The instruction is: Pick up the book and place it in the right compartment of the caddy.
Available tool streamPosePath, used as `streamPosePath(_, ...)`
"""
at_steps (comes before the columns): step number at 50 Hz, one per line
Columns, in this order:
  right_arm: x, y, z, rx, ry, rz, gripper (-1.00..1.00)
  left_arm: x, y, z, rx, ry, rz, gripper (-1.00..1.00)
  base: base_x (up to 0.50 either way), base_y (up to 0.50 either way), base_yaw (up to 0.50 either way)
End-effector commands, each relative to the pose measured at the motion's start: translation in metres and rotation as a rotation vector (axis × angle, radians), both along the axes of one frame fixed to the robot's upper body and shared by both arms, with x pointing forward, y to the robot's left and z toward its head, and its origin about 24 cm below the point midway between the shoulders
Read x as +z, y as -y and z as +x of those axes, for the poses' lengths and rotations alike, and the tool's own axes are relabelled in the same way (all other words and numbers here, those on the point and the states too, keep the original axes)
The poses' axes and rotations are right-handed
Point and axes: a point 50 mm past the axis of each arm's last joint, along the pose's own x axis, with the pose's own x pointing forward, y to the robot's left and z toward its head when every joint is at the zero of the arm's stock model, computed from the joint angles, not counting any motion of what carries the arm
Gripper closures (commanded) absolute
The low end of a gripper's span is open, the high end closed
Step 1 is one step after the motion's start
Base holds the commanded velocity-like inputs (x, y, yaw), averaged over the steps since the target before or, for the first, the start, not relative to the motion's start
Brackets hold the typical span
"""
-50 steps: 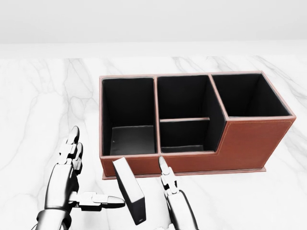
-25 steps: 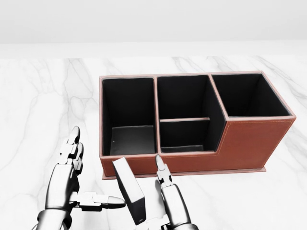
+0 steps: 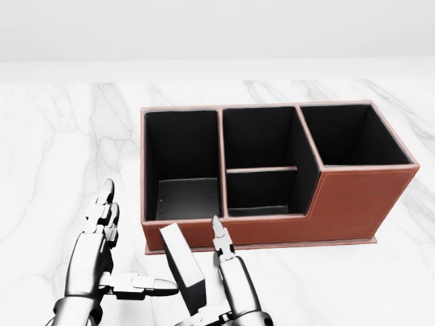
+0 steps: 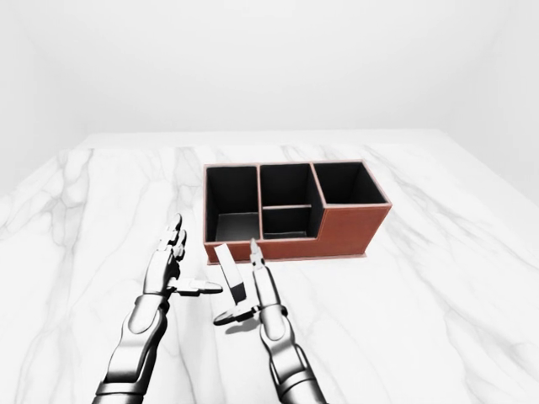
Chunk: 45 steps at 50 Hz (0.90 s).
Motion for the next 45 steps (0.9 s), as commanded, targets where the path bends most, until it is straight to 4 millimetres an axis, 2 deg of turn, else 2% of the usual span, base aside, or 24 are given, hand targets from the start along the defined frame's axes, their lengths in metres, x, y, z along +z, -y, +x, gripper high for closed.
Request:
streamPosePath(1,-0.01,-0.004,-0.002,0.005,-0.035,-0.032,-1.0,-0.004,0.001,0.002,-0.001,-0.001,0.003,-1.0,0.0,0.0,0.0)
streamPosePath(3,0.001,-0.005,-0.001,0.013,0.008,-0.011,-1.0,-0.004,0.001,0.002,-0.001,0.0,0.003,-1.0,0.0,0.0,0.0)
streamPosePath(6,0.002,-0.007,-0.003,0.018,0.011,-0.006,-1.0,-0.004,0.001,0.001,-0.001,0.0,0.003,-1.0,0.0,0.0,0.0)
streamPosePath(7,-0.019,-0.005,-0.005,0.007,-0.079,-0.046,-1.0,-0.004,0.001,0.001,-0.001,0.0,0.003,-1.0,0.0,0.0,0.0)
streamPosePath(9,-0.024,-0.004,-0.006,0.005,-0.103,-0.055,-1.0,-0.003,0.001,0.001,-0.001,0.0,0.003,-1.0,0.0,0.0,0.0)
streamPosePath(10,-0.011,-0.006,-0.004,0.014,-0.046,-0.024,-0.71,-0.003,0.001,0.001,-0.002,0.0,0.003,-1.0,0.0,0.0,0.0)
streamPosePath(11,-0.006,-0.006,-0.004,0.019,-0.027,-0.01,1.0,-0.003,0.001,0.001,-0.002,0.0,0.003,-1.0,0.0,0.0,0.0)
streamPosePath(23,-0.004,-0.003,-0.003,0.008,-0.023,0.009,1.0,-0.003,0.001,0.001,-0.002,-0.001,0.003,-1.0,0.0,0.0,0.0)
streamPosePath(26,0.007,-0.001,-0.001,0.001,0.022,0.032,1.0,-0.003,0.001,0.001,-0.003,-0.001,0.004,-1.0,0.0,0.0,0.0)
streamPosePath(30,0.047,0.008,0.009,-0.03,0.187,0.095,1.0,-0.004,0.001,0.001,-0.001,-0.001,0.003,-1.0,0.0,0.0,0.0)
streamPosePath(31,0.066,0.014,0.015,-0.047,0.229,0.141,1.0,-0.004,0.001,0.001,-0.001,-0.002,0.003,-1.0,0.0,0.0,0.0)
streamPosePath(36,0.108,0.034,0.027,-0.087,0.314,0.208,1.0,-0.005,0.001,0.001,0.0,-0.002,0.003,-1.0,0.0,0.0,0.0)
streamPosePath(37,0.127,0.042,0.03,-0.096,0.392,0.24,1.0,-0.005,0.001,0.002,0.0,-0.002,0.003,-1.0,0.0,0.0,0.0)
streamPosePath(40,0.152,0.051,0.03,-0.101,0.493,0.273,1.0,-0.005,0.001,0.002,0.0,-0.003,0.004,-1.0,0.0,0.0,0.0)
streamPosePath(41,0.167,0.056,0.03,-0.102,0.553,0.29,1.0,-0.005,0.001,0.002,0.0,-0.003,0.005,-1.0,0.0,0.0,0.0)
streamPosePath(45,0.192,0.063,0.025,-0.101,0.661,0.321,1.0,-0.006,0.0,0.002,0.003,-0.005,0.004,-1.0,0.0,0.0,0.0)
